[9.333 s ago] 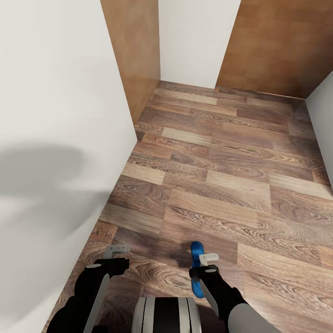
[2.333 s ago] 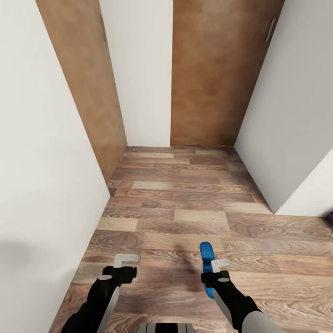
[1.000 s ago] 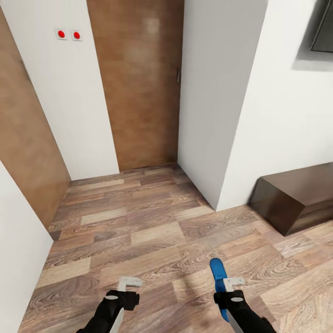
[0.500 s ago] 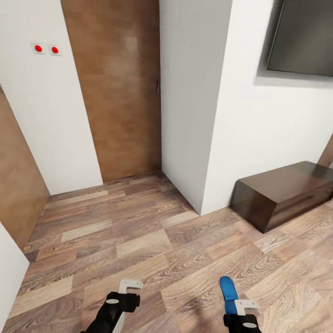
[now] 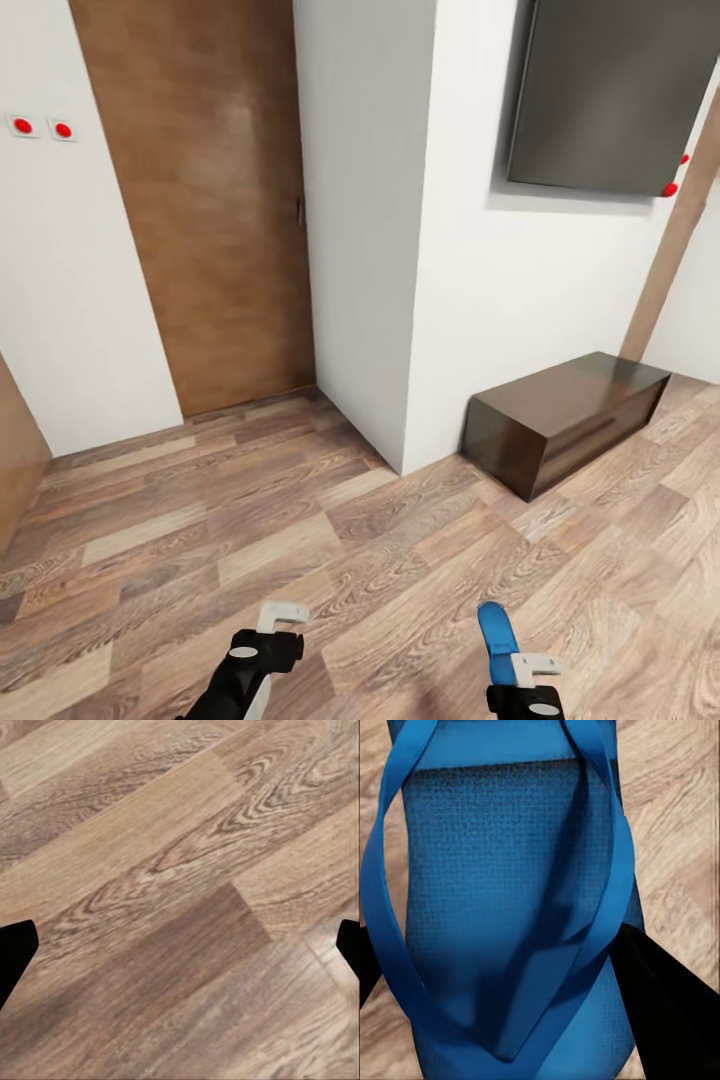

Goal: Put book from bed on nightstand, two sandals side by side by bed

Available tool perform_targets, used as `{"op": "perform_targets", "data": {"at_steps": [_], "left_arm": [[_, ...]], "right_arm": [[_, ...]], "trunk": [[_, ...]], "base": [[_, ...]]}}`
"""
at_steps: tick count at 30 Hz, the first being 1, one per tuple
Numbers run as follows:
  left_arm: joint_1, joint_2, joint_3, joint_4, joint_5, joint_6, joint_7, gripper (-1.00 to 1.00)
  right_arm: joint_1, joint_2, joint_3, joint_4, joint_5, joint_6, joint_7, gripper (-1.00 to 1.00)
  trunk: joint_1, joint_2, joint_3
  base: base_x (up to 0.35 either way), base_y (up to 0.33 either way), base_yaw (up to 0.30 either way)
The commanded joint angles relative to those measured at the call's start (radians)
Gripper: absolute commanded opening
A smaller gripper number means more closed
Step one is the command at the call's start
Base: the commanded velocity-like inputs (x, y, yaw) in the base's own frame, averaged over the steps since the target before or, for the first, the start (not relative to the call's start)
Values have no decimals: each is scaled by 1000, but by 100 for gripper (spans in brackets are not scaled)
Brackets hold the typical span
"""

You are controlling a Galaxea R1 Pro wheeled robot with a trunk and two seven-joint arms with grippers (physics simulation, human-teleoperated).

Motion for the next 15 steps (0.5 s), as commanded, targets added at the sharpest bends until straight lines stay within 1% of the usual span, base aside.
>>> {"op": "perform_targets", "data": {"at_steps": [1,8,15], "left_arm": [[0,0,-3,-2,4,5,7,100],[0,0,-3,-2,5,4,8,100],[0,0,-4,-2,3,4,8,100]], "right_arm": [[0,0,2,-2,-2,6,-4,-100],[0,1,2,4,-2,6,-4,-100],[0,0,2,6,-2,6,-4,-100]], "trunk": [[-4,7,2],[-31,56,24],[-58,105,46]], "base": [[0,0,-243],[0,0,-229],[0,0,-197]]}}
